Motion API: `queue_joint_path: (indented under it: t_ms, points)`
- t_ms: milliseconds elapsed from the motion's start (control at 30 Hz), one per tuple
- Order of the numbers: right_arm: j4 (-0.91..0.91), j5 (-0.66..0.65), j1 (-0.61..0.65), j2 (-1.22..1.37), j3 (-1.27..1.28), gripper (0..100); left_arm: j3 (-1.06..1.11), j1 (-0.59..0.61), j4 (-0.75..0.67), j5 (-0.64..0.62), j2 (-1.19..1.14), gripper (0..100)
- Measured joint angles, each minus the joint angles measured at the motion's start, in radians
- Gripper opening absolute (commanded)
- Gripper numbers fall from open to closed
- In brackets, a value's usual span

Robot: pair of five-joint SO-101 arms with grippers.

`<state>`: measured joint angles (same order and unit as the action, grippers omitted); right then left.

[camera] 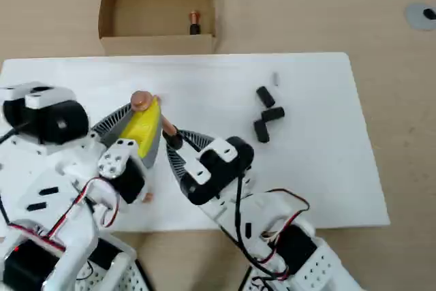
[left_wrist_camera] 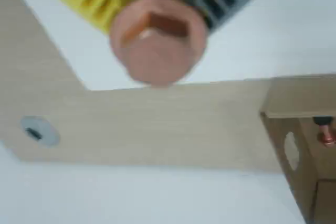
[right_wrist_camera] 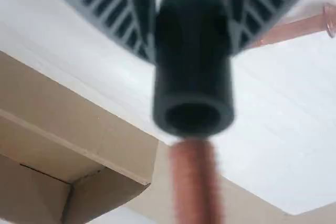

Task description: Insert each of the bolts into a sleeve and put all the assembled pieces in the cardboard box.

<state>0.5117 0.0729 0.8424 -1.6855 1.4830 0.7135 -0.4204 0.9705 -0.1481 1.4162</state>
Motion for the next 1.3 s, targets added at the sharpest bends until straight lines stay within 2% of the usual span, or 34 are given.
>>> queue_joint_path:
  t_ms: [200,667,867,1300]
  points:
    - [0.0,0.0,0.0,0.002,0.0,1.0,0.061,0.051,-0.078,0.044,-0.005,2]
    - [0.002,0.0,0.002,0.003,0.005,1.0,0.08,0.069,-0.043,0.046,0.0,3]
    - [0.002,0.0,-0.002,0.003,0.005,1.0,0.02,-0.023,0.046,0.018,0.0,2]
    - [0.002,0.0,-0.002,0.003,0.003,1.0,0.002,-0.032,0.069,0.018,0.0,2]
